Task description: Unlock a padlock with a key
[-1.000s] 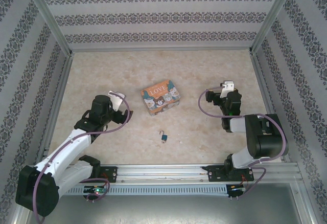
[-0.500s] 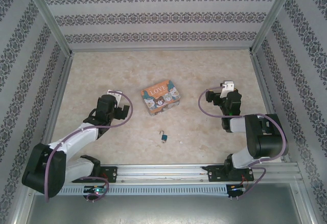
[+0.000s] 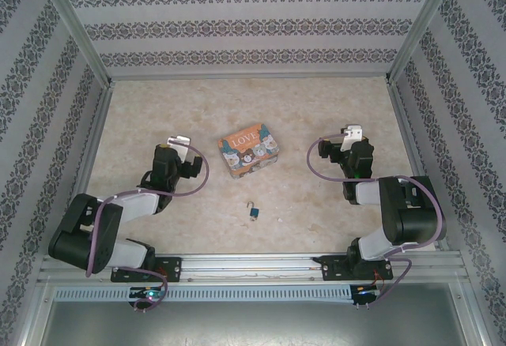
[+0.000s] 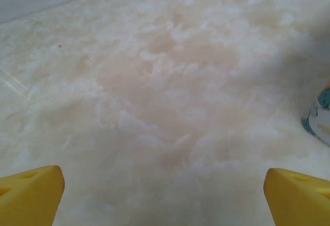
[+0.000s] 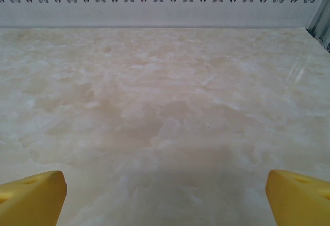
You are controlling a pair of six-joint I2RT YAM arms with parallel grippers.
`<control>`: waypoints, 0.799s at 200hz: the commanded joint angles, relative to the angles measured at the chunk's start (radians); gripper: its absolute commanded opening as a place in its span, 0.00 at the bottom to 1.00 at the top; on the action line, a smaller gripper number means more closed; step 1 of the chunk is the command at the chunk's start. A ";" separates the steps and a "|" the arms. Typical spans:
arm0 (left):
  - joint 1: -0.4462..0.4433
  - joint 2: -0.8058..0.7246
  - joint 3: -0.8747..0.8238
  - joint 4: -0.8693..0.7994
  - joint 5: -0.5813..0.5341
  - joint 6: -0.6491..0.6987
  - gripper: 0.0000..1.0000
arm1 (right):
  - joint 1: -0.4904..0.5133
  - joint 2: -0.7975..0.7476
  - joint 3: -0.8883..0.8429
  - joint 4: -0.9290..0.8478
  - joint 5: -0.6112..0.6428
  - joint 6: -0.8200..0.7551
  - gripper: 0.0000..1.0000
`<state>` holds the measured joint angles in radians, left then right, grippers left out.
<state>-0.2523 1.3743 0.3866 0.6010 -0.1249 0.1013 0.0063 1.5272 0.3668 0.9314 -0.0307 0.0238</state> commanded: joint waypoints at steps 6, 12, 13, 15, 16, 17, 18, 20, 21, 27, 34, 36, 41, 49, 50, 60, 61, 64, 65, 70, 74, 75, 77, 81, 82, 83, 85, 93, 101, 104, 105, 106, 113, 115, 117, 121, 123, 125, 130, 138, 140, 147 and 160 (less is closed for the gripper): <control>0.028 0.031 0.025 0.082 0.049 0.015 0.99 | -0.006 0.004 0.012 0.009 0.017 0.015 0.98; 0.028 0.030 0.030 0.070 0.053 0.014 0.99 | -0.006 0.004 0.012 0.009 0.016 0.015 0.98; 0.028 0.030 0.030 0.070 0.055 0.013 0.99 | -0.006 0.004 0.012 0.009 0.016 0.015 0.98; 0.030 0.028 0.031 0.068 0.057 0.012 0.99 | -0.006 0.004 0.012 0.009 0.016 0.015 0.98; 0.031 0.029 0.031 0.069 0.059 0.012 0.99 | -0.006 0.004 0.012 0.009 0.016 0.015 0.98; 0.031 0.028 0.031 0.071 0.061 0.012 0.99 | -0.006 0.004 0.012 0.009 0.016 0.015 0.98; 0.032 0.029 0.030 0.072 0.063 0.012 0.99 | -0.006 0.004 0.012 0.009 0.017 0.015 0.98; 0.033 0.029 0.028 0.075 0.066 0.013 0.99 | -0.006 0.004 0.012 0.009 0.016 0.015 0.98; 0.033 0.028 0.027 0.077 0.068 0.013 0.99 | -0.006 0.004 0.012 0.009 0.016 0.015 0.98; 0.038 0.023 0.022 0.079 0.078 0.012 0.99 | -0.006 0.004 0.012 0.009 0.015 0.015 0.98; 0.041 0.016 0.016 0.083 0.090 0.009 0.99 | -0.006 0.004 0.012 0.009 0.016 0.015 0.99; 0.044 0.014 0.014 0.088 0.092 0.008 0.99 | -0.007 0.004 0.012 0.009 0.016 0.015 0.98; 0.048 0.012 0.006 0.097 0.097 0.005 0.99 | -0.006 0.004 0.012 0.009 0.015 0.015 0.98; 0.058 0.002 -0.002 0.104 0.098 -0.006 0.99 | -0.006 0.004 0.012 0.009 0.017 0.015 0.98; 0.060 0.001 -0.003 0.105 0.098 -0.008 0.99 | -0.006 0.004 0.012 0.009 0.017 0.015 0.99; 0.075 -0.007 -0.015 0.120 0.092 -0.009 0.99 | -0.006 0.004 0.012 0.009 0.016 0.015 0.98; 0.076 -0.007 -0.016 0.122 0.091 -0.008 0.99 | -0.006 0.004 0.012 0.009 0.015 0.015 0.98; 0.080 -0.007 -0.020 0.132 0.084 -0.001 0.99 | -0.006 0.004 0.012 0.009 0.016 0.015 0.98; 0.081 -0.007 -0.022 0.135 0.082 0.001 0.99 | -0.006 0.004 0.012 0.009 0.016 0.015 0.98; 0.087 -0.004 -0.033 0.170 0.072 0.012 0.99 | -0.006 0.004 0.012 0.009 0.016 0.015 0.98; 0.093 0.001 -0.043 0.199 0.064 0.016 0.99 | -0.006 0.004 0.012 0.009 0.017 0.015 0.98; 0.095 0.002 -0.045 0.206 0.062 0.016 0.99 | -0.006 0.004 0.012 0.009 0.016 0.015 0.98; 0.098 0.004 -0.048 0.217 0.061 0.015 0.99 | -0.006 0.004 0.012 0.009 0.016 0.015 0.98; 0.107 0.007 -0.053 0.233 0.064 0.009 0.99 | -0.006 0.003 0.012 0.009 0.015 0.015 0.98; 0.110 0.009 -0.053 0.236 0.066 0.008 0.99 | -0.006 0.003 0.012 0.009 0.015 0.015 0.98; 0.113 0.010 -0.054 0.238 0.068 0.006 0.99 | -0.006 0.004 0.012 0.009 0.014 0.015 0.98; 0.118 0.011 -0.055 0.241 0.074 0.003 0.99 | -0.006 0.004 0.012 0.009 0.016 0.015 0.98; 0.138 0.012 -0.048 0.229 0.094 -0.011 0.99 | -0.006 0.004 0.012 0.009 0.016 0.015 0.98; 0.147 0.013 -0.038 0.209 0.111 -0.018 0.99 | -0.007 0.004 0.012 0.009 0.015 0.015 0.98; 0.150 0.015 -0.036 0.208 0.117 -0.018 0.99 | -0.006 0.004 0.012 0.009 0.014 0.016 0.98; 0.151 0.016 -0.035 0.209 0.119 -0.018 0.99 | -0.006 0.004 0.012 0.009 0.016 0.015 0.98; 0.152 0.017 -0.035 0.210 0.120 -0.018 0.99 | -0.006 0.004 0.012 0.009 0.015 0.016 0.98; 0.155 0.019 -0.034 0.212 0.126 -0.017 0.99 | -0.006 0.004 0.012 0.009 0.015 0.015 0.98; 0.156 0.019 -0.034 0.210 0.127 -0.018 0.99 | -0.006 0.004 0.012 0.009 0.016 0.015 0.98; 0.157 0.019 -0.033 0.208 0.128 -0.019 0.99 | -0.006 0.004 0.012 0.009 0.014 0.015 0.98; 0.159 0.017 -0.031 0.204 0.132 -0.021 0.99 | -0.006 0.004 0.012 0.009 0.014 0.016 0.98; 0.160 0.017 -0.031 0.204 0.134 -0.022 0.99 | -0.007 0.004 0.012 0.009 0.015 0.015 0.99; 0.162 0.017 -0.031 0.204 0.136 -0.023 0.99 | -0.006 0.004 0.012 0.009 0.016 0.015 0.98; 0.165 0.017 -0.033 0.209 0.142 -0.022 0.99 | -0.006 0.004 0.012 0.009 0.016 0.015 0.98; 0.168 0.022 -0.043 0.233 0.146 -0.013 0.99 | -0.006 0.004 0.012 0.009 0.017 0.015 0.98; 0.169 0.026 -0.049 0.250 0.147 -0.011 0.99 | -0.007 0.004 0.012 0.009 0.016 0.015 0.98; 0.177 0.053 -0.071 0.328 0.143 -0.017 0.99 | -0.007 0.004 0.012 0.009 0.016 0.015 0.99; 0.193 0.129 -0.113 0.484 0.136 -0.029 0.99 | -0.006 0.004 0.012 0.009 0.017 0.015 0.98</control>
<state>-0.0944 1.4113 0.3325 0.8253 -0.0051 0.0963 0.0059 1.5272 0.3668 0.9314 -0.0303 0.0269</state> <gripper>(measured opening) 0.993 0.984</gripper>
